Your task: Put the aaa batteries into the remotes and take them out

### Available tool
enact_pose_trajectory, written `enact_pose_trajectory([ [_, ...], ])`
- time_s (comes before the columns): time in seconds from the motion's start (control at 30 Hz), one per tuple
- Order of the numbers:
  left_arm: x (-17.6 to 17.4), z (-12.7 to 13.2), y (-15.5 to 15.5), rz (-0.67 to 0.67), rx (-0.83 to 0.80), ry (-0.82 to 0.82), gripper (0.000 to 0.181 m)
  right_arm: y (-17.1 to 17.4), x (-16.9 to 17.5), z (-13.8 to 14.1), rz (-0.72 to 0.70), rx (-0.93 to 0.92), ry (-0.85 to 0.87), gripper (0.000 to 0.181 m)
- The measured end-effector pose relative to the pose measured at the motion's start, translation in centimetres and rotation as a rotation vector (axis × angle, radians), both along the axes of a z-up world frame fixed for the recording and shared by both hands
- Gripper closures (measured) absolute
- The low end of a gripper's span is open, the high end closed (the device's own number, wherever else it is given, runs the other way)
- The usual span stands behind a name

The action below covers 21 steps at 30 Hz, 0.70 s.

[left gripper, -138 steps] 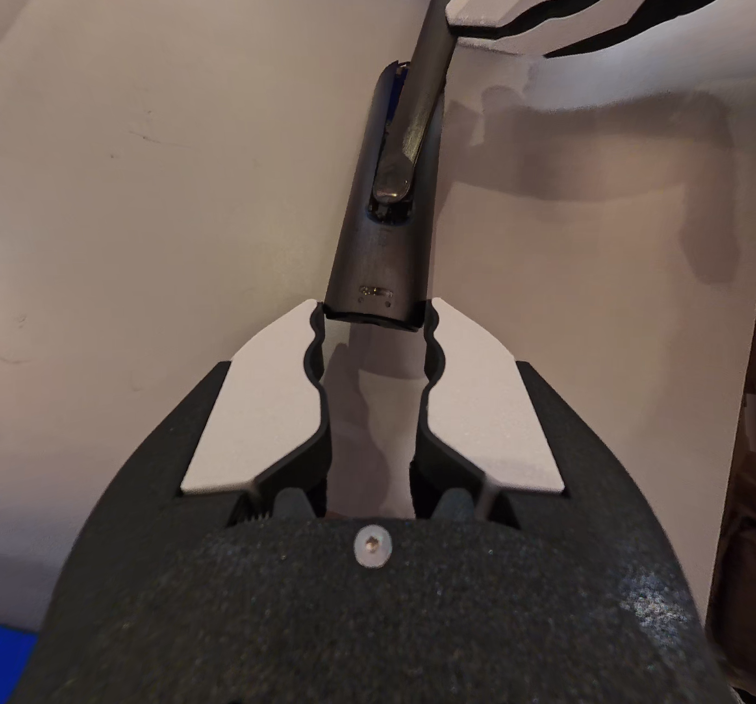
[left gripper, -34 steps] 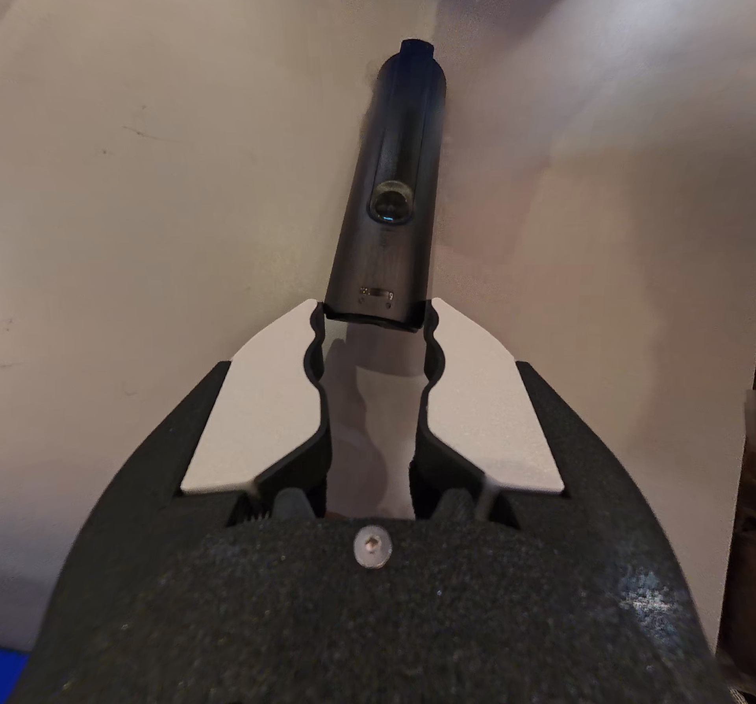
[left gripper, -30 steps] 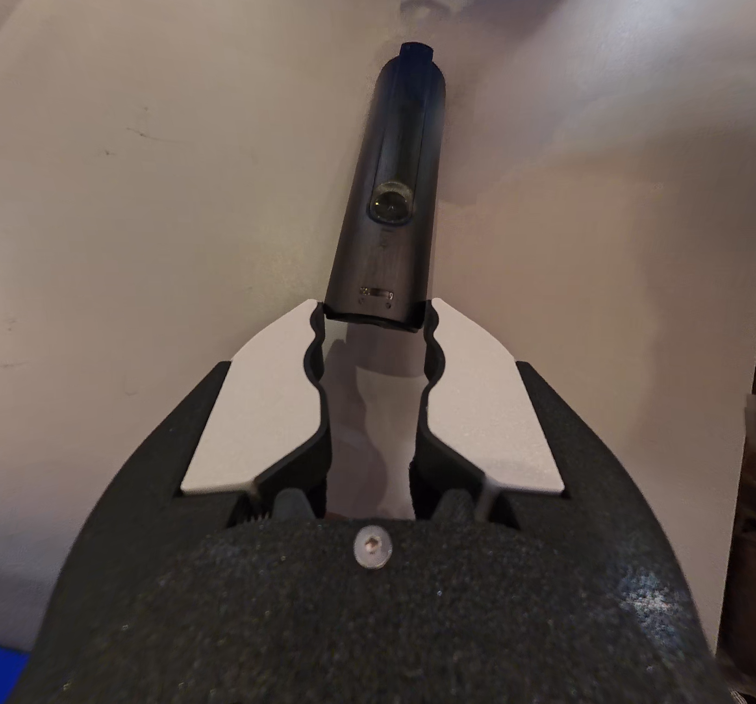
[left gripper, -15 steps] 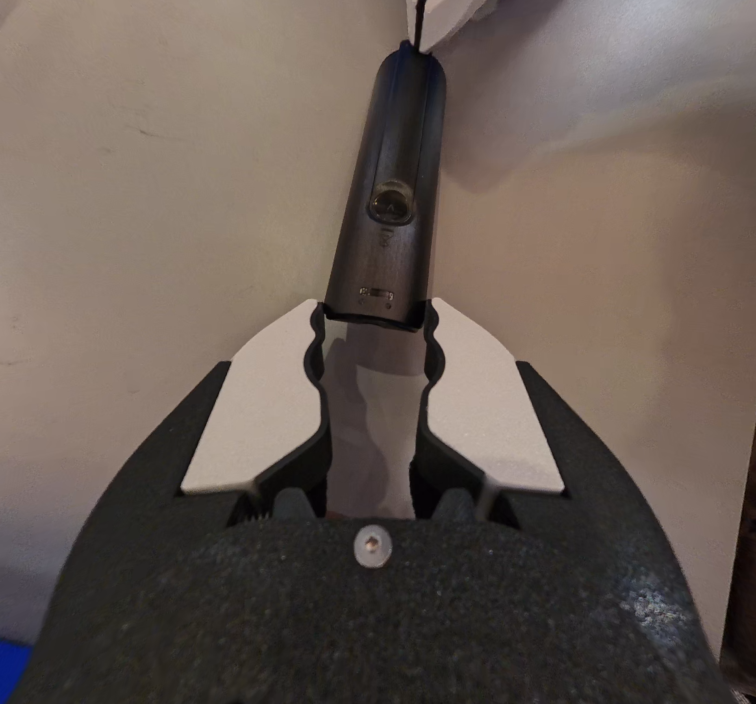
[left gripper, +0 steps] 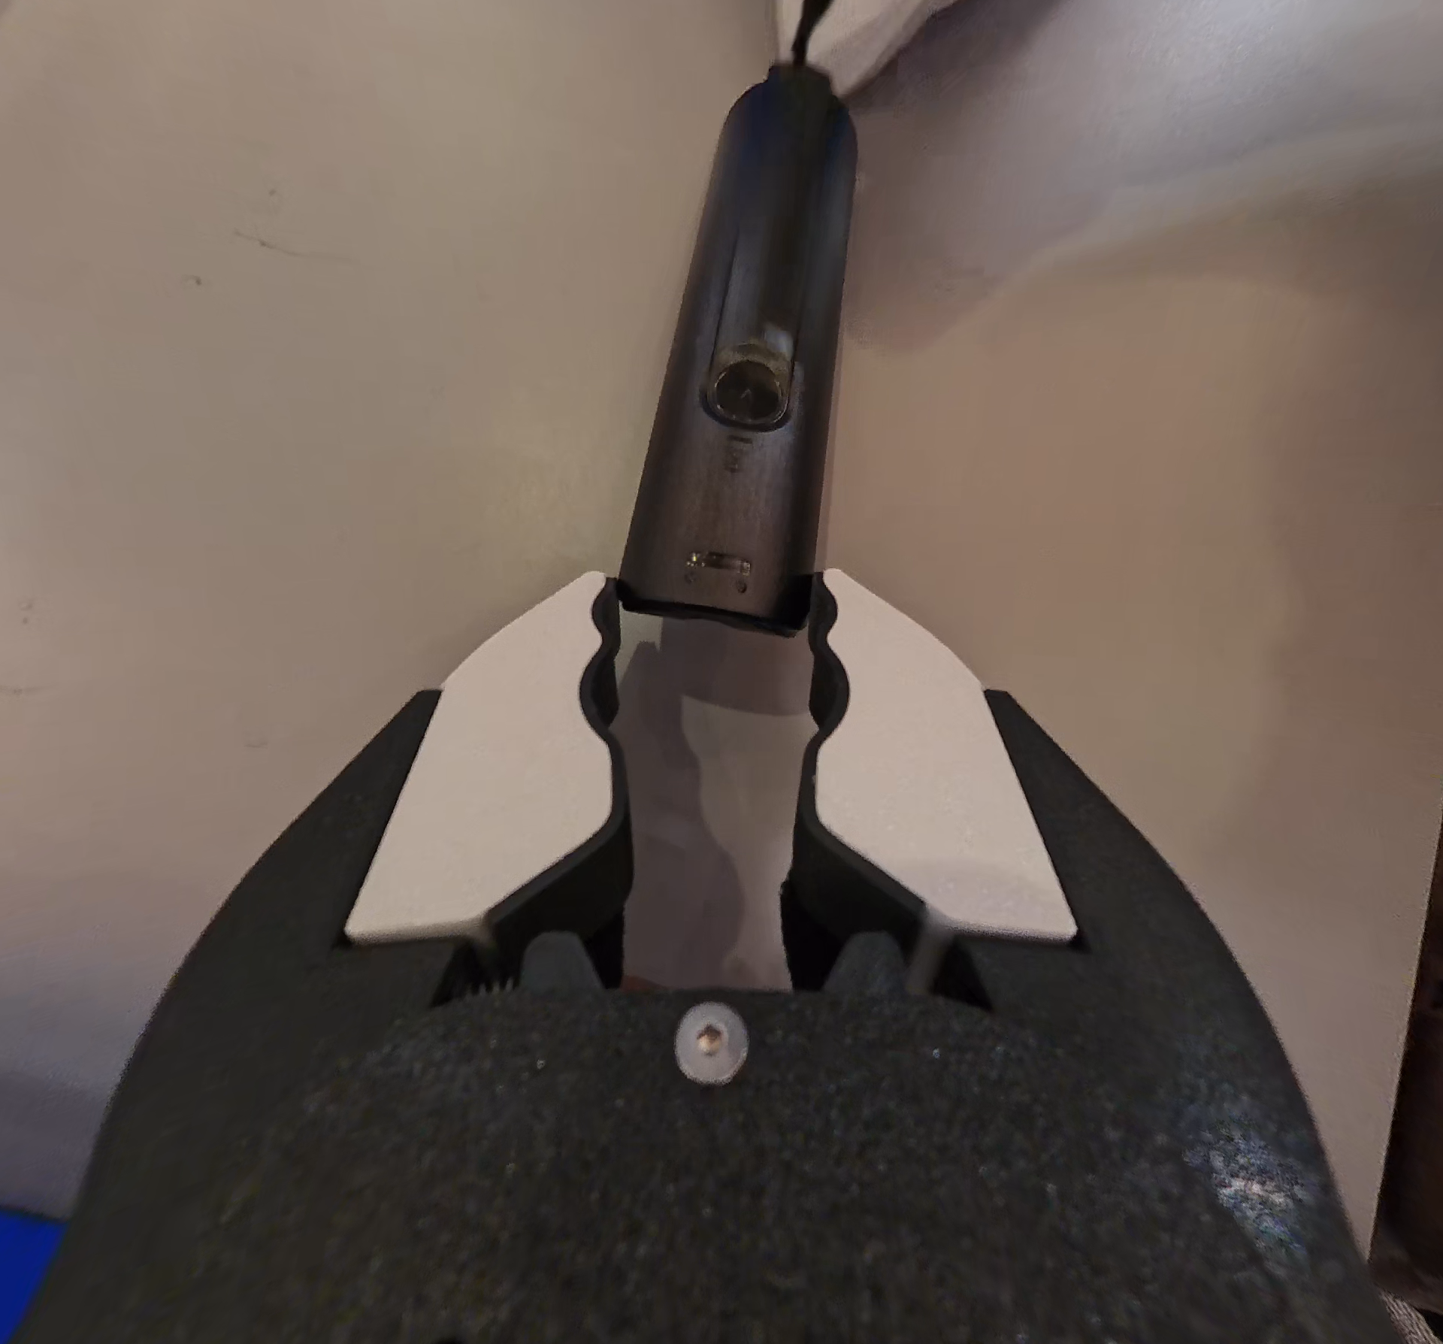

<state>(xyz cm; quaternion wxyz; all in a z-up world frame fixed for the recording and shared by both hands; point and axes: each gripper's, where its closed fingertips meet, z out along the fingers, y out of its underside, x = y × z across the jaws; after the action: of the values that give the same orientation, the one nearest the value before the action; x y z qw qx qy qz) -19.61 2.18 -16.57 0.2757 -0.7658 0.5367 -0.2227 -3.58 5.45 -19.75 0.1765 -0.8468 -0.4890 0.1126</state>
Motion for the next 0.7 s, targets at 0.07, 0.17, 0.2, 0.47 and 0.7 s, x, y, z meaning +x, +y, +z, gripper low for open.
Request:
enact_pose_trajectory([
  [0.07,-0.3,-0.1,0.3,0.016,0.003,0.003,0.135,-0.4,-0.3,-0.3,0.019,0.004,0.019,0.181],
  [0.17,0.1,0.2,0.0,0.004,-0.009,-0.026,0.135,1.3,0.7,1.1,-0.075,0.038,0.059,0.181],
  [0.2,0.1,0.1,0.1,0.002,-0.005,-0.017,0.135,1.4,0.7,1.7,-0.093,0.018,0.088,0.181],
  [0.47,0.4,-0.3,0.0,-0.004,-0.005,-0.001,0.135,0.7,0.1,1.2,-0.057,-0.036,0.074,0.181],
  [0.7,-0.1,-0.8,0.4,0.018,-0.014,0.01,0.135,-0.2,-0.2,-0.1,-0.05,-0.047,0.079,0.181],
])
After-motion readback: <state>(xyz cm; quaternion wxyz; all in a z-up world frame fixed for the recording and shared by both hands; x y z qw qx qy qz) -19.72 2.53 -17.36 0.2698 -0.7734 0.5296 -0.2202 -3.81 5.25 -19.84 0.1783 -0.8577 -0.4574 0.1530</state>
